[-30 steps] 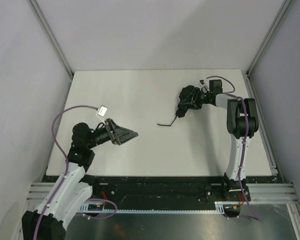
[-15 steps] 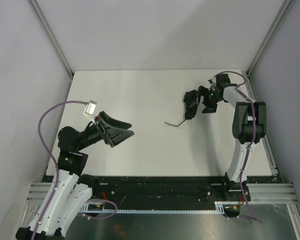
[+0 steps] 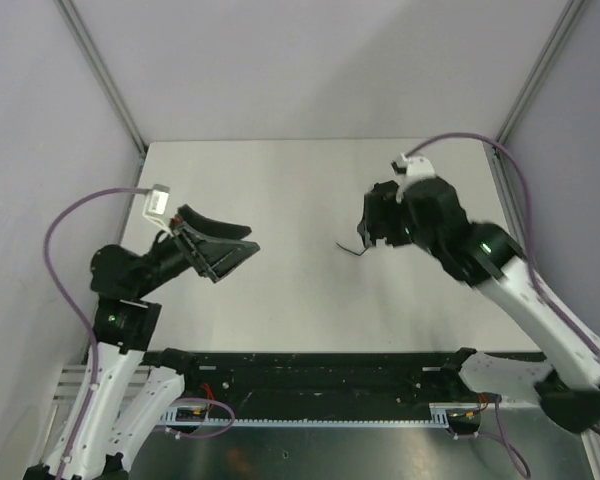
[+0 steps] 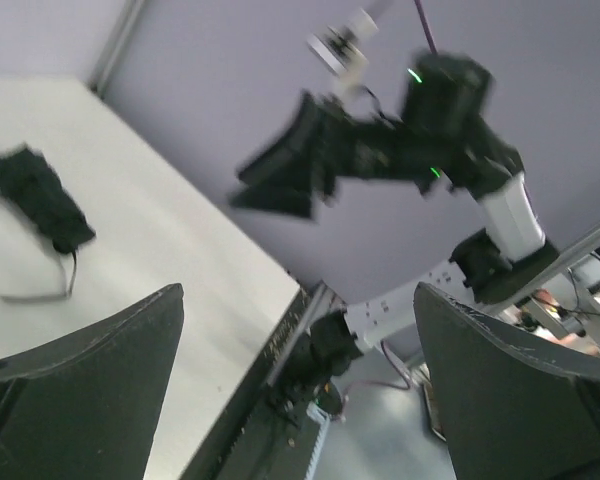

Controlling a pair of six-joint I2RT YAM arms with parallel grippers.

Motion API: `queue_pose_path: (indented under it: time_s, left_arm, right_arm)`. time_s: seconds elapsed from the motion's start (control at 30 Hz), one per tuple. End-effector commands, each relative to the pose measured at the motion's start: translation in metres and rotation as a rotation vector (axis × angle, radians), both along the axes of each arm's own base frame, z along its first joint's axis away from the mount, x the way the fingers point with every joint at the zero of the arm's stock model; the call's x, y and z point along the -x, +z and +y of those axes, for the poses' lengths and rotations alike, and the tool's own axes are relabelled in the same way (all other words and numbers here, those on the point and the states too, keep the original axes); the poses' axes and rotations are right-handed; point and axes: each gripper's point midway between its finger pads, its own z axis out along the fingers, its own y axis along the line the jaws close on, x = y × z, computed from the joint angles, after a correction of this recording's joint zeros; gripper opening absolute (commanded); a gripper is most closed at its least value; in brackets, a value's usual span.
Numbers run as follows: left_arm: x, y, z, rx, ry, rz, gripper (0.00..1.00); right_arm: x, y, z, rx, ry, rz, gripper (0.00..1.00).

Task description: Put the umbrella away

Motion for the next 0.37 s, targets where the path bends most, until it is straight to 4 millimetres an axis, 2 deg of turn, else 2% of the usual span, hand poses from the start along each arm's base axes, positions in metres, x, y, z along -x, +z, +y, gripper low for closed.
queue_pose_path:
  time_s: [0.0,0.07,0.13,0.23,0.33]
  left_arm:
    - [0.015,0.062,0.016,-0.005,0.112,-0.232,0.99]
    - [0.015,0.073,0.017,-0.008,0.124,-0.265,0.99]
    - [0.014,0.078,0.018,-0.010,0.132,-0.281,0.99]
    - [0.013,0.082,0.020,-0.007,0.152,-0.296,0.99]
    - [0.014,0.084,0.023,-0.004,0.178,-0.314,0.99]
  right_arm:
    - [0.067,0.046,-0.030,-0.035,-0.120,-0.160,0.99]
    - [0.089,0.055,-0.029,-0.104,-0.071,-0.191,0.99]
    - [0.101,0.063,-0.038,-0.153,-0.063,-0.227,0.99]
    - [0.110,0.080,-0.051,-0.221,-0.040,-0.316,0.99]
    - [0.109,0.090,-0.062,-0.213,-0.050,-0.390,0.99]
